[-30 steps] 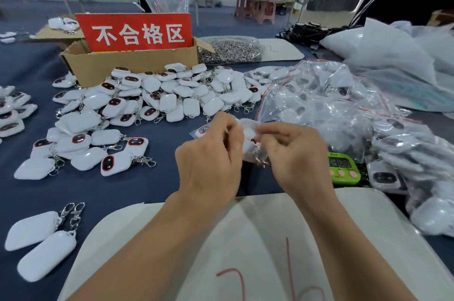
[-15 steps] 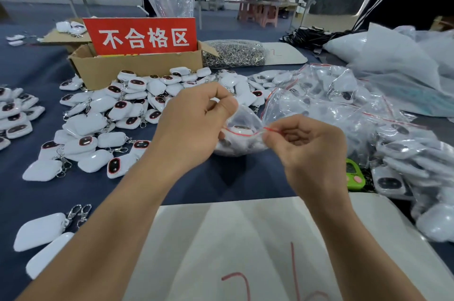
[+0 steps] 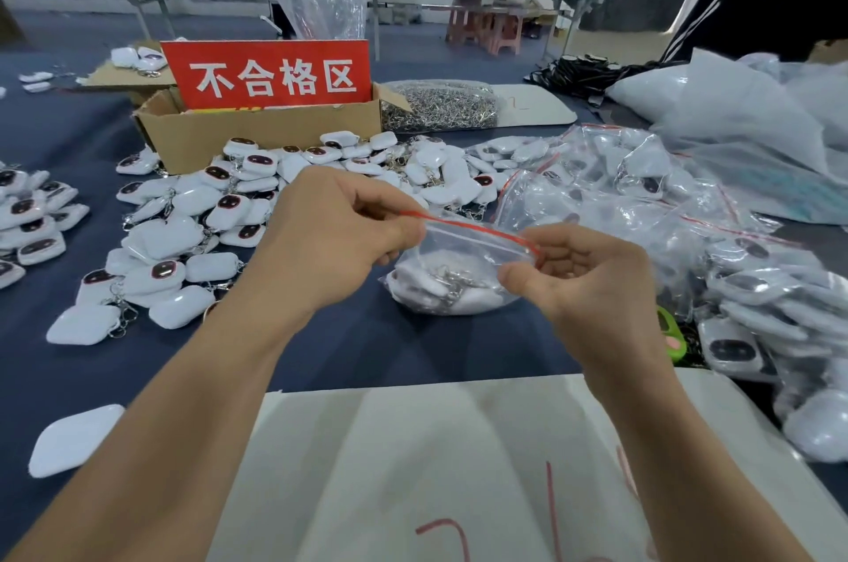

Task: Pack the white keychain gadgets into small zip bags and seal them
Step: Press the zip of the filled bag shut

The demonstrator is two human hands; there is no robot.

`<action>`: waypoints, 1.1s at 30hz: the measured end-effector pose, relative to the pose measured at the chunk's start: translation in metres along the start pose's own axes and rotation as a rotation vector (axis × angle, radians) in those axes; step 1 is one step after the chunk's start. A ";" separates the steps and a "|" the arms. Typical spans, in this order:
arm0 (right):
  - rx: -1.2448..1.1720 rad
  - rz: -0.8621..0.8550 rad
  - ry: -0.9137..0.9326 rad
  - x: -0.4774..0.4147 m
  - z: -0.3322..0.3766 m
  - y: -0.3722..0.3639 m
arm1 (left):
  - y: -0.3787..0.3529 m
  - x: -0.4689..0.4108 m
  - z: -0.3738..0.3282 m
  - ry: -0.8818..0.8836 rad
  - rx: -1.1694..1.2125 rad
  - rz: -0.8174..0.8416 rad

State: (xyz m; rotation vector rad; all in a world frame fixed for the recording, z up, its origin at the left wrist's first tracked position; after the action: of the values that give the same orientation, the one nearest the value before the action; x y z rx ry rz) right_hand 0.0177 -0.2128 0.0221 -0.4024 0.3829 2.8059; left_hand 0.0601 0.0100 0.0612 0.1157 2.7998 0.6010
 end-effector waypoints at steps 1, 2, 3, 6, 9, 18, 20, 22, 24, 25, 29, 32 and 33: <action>-0.057 0.012 -0.042 0.000 0.000 0.001 | 0.001 -0.001 0.001 0.002 0.013 -0.004; -0.117 0.013 -0.080 0.000 -0.001 0.001 | 0.003 -0.001 0.002 0.007 0.028 0.012; -0.158 0.009 -0.105 0.000 -0.002 0.002 | 0.004 -0.001 0.002 0.013 0.040 0.057; -0.206 -0.024 -0.089 -0.001 -0.001 0.003 | 0.004 0.003 0.002 0.028 0.033 0.219; -0.247 -0.030 -0.013 -0.002 0.002 0.003 | 0.004 0.003 0.004 0.032 0.004 0.155; -0.154 -0.090 0.127 -0.005 0.006 0.016 | 0.012 -0.001 0.008 -0.018 -0.039 -0.120; -0.214 0.085 0.033 -0.003 0.006 0.011 | 0.011 -0.002 0.010 -0.009 -0.039 -0.141; -0.242 0.263 -0.055 0.000 0.005 0.006 | 0.008 -0.003 0.011 0.011 -0.014 -0.156; -0.201 0.310 -0.078 0.002 0.003 0.001 | 0.005 -0.003 0.013 0.023 0.047 -0.134; -0.164 0.276 -0.072 0.002 0.002 -0.002 | 0.004 -0.003 0.013 0.026 0.084 -0.114; -0.216 0.090 -0.077 0.002 0.001 -0.012 | 0.004 -0.003 0.014 0.025 0.162 -0.088; -0.250 -0.005 -0.053 0.001 0.002 -0.012 | 0.006 -0.001 0.013 0.012 0.221 -0.115; -0.263 -0.026 -0.032 0.001 0.004 -0.011 | 0.007 -0.001 0.011 -0.002 0.228 -0.127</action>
State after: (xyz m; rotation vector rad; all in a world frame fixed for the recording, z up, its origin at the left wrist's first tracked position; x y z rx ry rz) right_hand 0.0191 -0.2008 0.0228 -0.4134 -0.0005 2.8398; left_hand 0.0641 0.0201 0.0548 -0.0164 2.8375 0.2517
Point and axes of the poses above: each hand's wrist, its own x-axis away from the middle knuckle, its own y-axis out of the back of the hand, z = x × y, the point moved 1 cm from there along -x, towards the middle knuckle, and after that the axes turned 3 degrees about z, right-handed, at the moved point
